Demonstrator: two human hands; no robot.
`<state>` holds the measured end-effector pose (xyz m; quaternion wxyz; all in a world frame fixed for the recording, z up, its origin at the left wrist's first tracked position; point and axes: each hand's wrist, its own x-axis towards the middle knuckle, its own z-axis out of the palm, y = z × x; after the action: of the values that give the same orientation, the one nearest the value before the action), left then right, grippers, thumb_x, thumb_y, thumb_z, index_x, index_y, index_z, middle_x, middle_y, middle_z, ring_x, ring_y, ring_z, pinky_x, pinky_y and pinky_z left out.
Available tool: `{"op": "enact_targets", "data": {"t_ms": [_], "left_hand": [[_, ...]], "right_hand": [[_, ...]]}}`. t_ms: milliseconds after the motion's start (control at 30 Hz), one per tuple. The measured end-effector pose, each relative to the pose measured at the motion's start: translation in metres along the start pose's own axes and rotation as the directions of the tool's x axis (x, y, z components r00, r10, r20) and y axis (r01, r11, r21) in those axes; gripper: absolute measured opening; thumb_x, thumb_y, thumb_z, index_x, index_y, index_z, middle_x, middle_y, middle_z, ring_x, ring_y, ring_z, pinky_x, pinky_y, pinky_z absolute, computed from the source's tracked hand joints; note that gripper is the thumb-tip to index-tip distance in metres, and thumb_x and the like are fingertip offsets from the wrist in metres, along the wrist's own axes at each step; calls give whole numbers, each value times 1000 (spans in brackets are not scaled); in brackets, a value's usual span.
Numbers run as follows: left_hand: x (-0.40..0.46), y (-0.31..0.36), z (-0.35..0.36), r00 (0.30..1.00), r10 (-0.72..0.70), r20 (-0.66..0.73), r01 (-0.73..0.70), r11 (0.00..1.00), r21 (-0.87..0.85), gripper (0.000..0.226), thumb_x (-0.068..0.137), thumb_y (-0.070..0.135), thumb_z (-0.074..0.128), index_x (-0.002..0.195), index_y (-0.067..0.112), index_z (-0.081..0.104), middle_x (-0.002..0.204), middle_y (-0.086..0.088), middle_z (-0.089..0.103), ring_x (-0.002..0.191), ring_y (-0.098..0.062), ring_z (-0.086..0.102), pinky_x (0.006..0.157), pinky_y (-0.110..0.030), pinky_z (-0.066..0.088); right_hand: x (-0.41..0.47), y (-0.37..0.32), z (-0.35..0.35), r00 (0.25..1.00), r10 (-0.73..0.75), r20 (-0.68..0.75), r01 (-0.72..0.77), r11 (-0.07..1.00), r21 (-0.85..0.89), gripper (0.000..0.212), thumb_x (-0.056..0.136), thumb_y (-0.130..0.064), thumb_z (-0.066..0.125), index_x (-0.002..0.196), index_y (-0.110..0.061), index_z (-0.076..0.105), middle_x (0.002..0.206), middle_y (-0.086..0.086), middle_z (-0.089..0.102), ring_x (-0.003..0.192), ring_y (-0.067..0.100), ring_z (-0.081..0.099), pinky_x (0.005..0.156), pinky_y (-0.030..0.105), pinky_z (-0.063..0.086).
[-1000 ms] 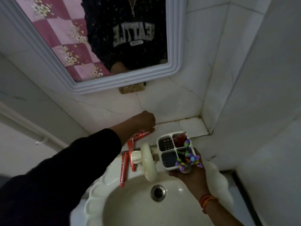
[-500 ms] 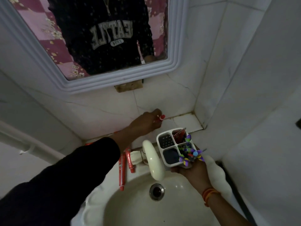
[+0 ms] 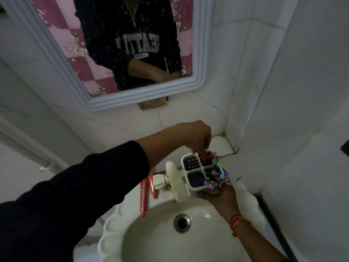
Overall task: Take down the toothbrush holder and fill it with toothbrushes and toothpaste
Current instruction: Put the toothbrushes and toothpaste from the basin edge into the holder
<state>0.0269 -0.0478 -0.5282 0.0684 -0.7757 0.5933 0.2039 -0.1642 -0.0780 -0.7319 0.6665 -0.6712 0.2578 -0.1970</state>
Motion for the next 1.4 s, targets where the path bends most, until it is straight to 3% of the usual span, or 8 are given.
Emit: {"op": "enact_targets", "data": {"t_ms": [233,467,733,867,967,1067,1300,1400], "left_hand": [[-35,-60,19,938,-325,-118,163,717,-677,29,96,31,65,109,7,75,101,-6,78,82,-19,79,74,-28,62],[-26,-130,99,907,-415,-75,400,903,-157,38,93,21,63,125,1,64,130,-19,63,119,-33,60,98,-33,48],[-6,-135,152,928,-314,-202,347,925,157,27,96,13,53,120,7,64,125,-14,58,116,-34,58,87,-41,53],[-6,-134,149,896,-271,-352,299,954,25,34,101,26,48,131,14,57,122,-14,60,105,-35,63,82,-43,56],[-16,-114,122,865,-255,-432,104,934,-342,39,103,36,44,139,23,46,115,-11,67,98,-29,66,85,-42,56],[-29,-85,74,883,-65,-464,-79,956,-284,42,101,47,46,141,34,47,113,-2,63,96,-19,63,82,-39,55],[-53,-9,-11,997,-65,-45,74,962,263,40,80,45,78,114,28,66,98,6,73,90,-13,69,76,-34,58],[-50,10,-8,982,-79,174,13,936,351,31,84,25,73,115,24,73,98,3,77,93,-14,72,61,-18,47]], "right_hand": [[-1,3,-3,999,32,-14,-34,994,-102,90,38,-23,103,120,-13,68,110,-7,78,105,0,72,78,5,54],[0,1,-2,999,42,-17,-43,997,-59,113,24,-66,96,120,-13,68,111,-6,78,104,-2,71,82,8,55],[3,10,-4,998,54,-42,-59,990,-126,102,31,-47,103,120,-12,69,111,-10,79,109,6,72,92,27,61],[5,19,-5,998,26,-57,-37,978,-203,76,46,-2,101,115,-9,72,107,-18,79,105,2,73,85,9,57],[7,26,-5,998,32,-60,-43,979,-201,75,48,0,101,116,-9,71,109,-10,80,106,6,73,86,13,58],[6,24,-4,997,39,-64,-50,984,-172,73,50,1,100,116,-8,71,107,-3,80,105,9,74,86,21,62],[6,16,-5,994,95,-47,-100,987,-128,87,51,-1,99,129,-7,63,121,11,74,112,21,73,82,40,66],[7,9,-1,997,73,-32,-77,980,-183,63,71,-5,91,127,-2,62,113,17,74,106,30,74,72,45,66]]}}
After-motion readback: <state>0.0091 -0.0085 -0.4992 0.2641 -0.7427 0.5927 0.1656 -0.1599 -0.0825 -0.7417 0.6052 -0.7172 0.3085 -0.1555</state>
